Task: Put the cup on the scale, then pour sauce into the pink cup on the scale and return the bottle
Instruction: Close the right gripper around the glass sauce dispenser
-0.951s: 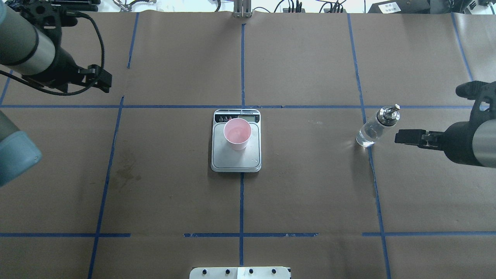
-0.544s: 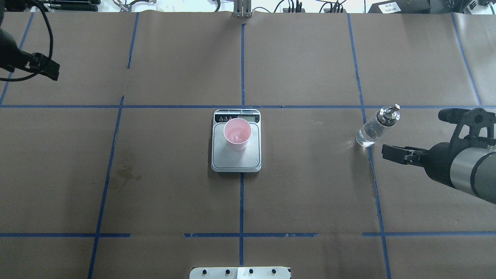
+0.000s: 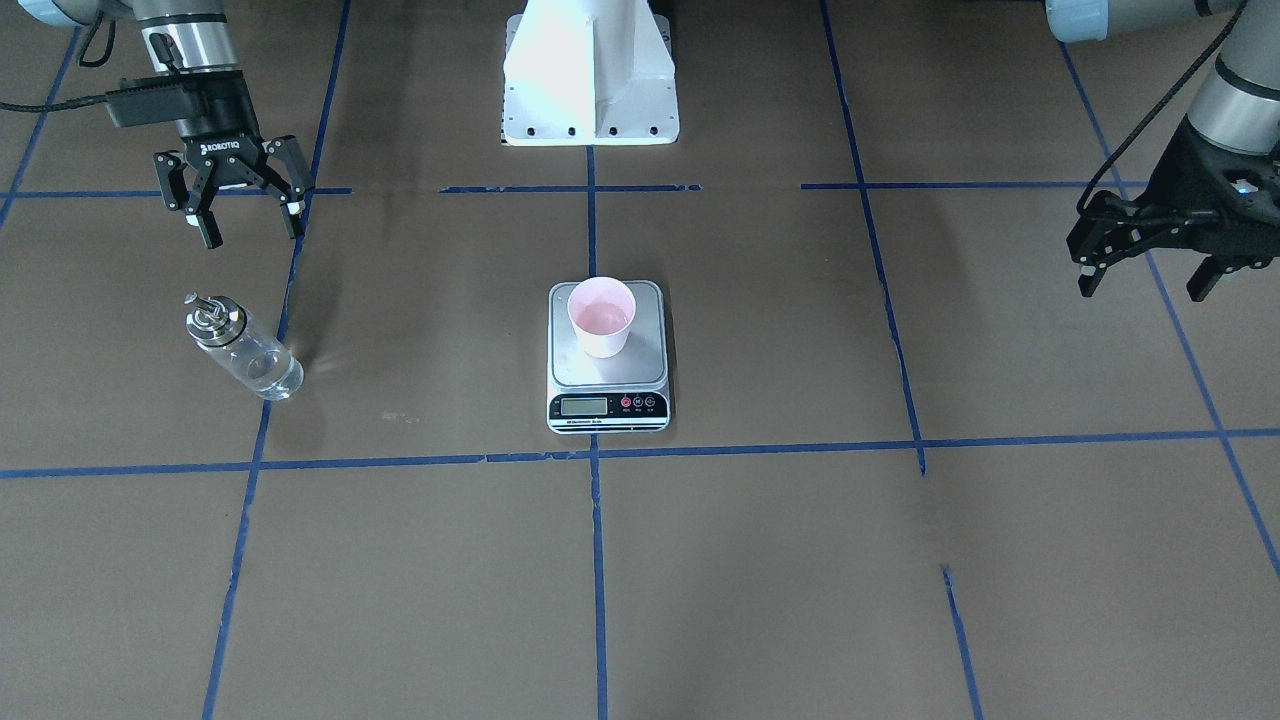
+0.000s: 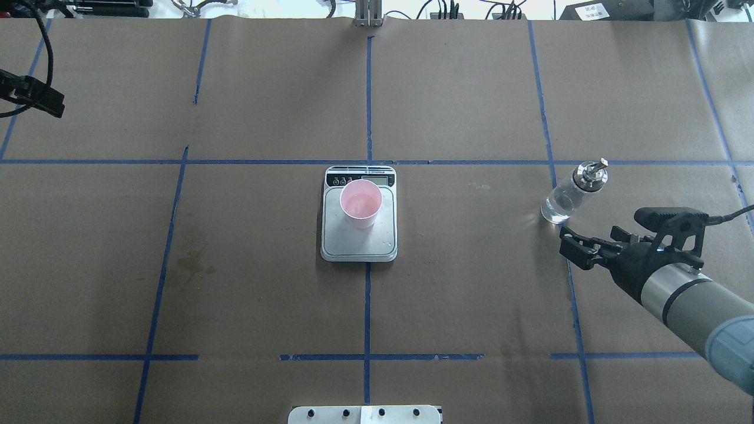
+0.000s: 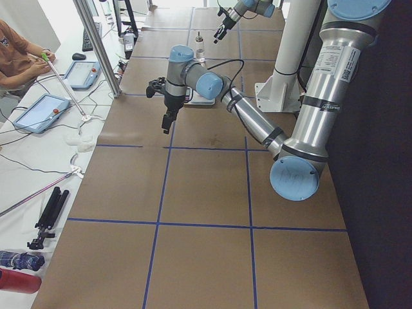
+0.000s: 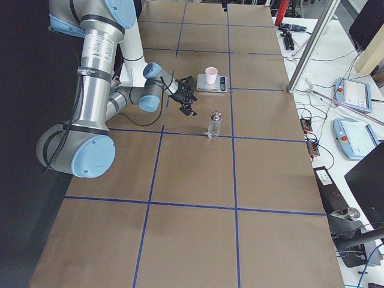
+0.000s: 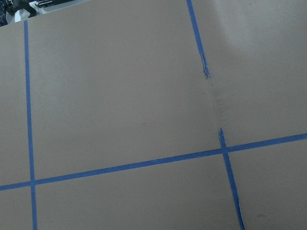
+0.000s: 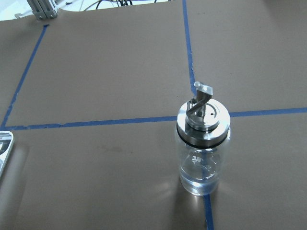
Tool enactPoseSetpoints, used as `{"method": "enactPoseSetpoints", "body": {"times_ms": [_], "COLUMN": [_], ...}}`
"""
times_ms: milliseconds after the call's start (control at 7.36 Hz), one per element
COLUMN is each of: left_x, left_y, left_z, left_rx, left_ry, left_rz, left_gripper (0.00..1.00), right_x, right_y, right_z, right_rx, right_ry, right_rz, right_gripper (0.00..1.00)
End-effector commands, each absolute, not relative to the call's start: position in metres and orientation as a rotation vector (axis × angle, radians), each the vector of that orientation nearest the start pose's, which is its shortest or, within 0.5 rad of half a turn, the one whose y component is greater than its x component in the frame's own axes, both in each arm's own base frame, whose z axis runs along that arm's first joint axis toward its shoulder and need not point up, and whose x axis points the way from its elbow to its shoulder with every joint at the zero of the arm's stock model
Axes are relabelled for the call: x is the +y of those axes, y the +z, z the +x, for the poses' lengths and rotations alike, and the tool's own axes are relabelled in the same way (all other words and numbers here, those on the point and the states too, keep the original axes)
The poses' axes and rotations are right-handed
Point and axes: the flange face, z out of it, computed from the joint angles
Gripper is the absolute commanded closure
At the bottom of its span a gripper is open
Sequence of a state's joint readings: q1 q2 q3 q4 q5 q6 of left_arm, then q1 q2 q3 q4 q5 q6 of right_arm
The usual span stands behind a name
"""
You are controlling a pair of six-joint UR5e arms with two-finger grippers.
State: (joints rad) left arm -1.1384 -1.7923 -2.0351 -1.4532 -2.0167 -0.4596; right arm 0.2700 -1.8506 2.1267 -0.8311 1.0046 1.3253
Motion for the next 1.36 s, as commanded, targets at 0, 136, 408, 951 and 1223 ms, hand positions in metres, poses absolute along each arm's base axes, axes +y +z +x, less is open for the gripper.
{"method": "enactPoseSetpoints", "body": {"times_ms": [0, 136, 408, 951, 1223], "left_x": [-0.516, -0.528, -0.533, -0.539, -0.544], "left_y": [0.386, 0.403, 0.416, 0.493, 0.515], "left_z": [0.111, 0.080, 0.073, 0.022, 0.013], "left_rx": [0.598, 0.555, 0.541, 0.472, 0.465], "left_ry": [0.196, 0.255, 0.266, 0.380, 0.383], "left_rz": [0.379, 0.403, 0.391, 0.437, 0.417], "left_gripper": [0.00, 0.00, 0.00, 0.00, 0.00], "right_x": [-0.278, -0.280, -0.283, -0.290, -0.291], "right_y": [0.456, 0.460, 0.464, 0.479, 0.482], "right_z": [-0.329, -0.329, -0.333, -0.348, -0.355], "right_rx": [-0.756, -0.738, -0.716, -0.672, -0.658], "right_ry": [0.322, 0.330, 0.344, 0.350, 0.342], "right_rz": [0.853, 0.872, 0.908, 0.950, 0.965], "right_gripper": [0.00, 0.00, 0.00, 0.00, 0.00]}}
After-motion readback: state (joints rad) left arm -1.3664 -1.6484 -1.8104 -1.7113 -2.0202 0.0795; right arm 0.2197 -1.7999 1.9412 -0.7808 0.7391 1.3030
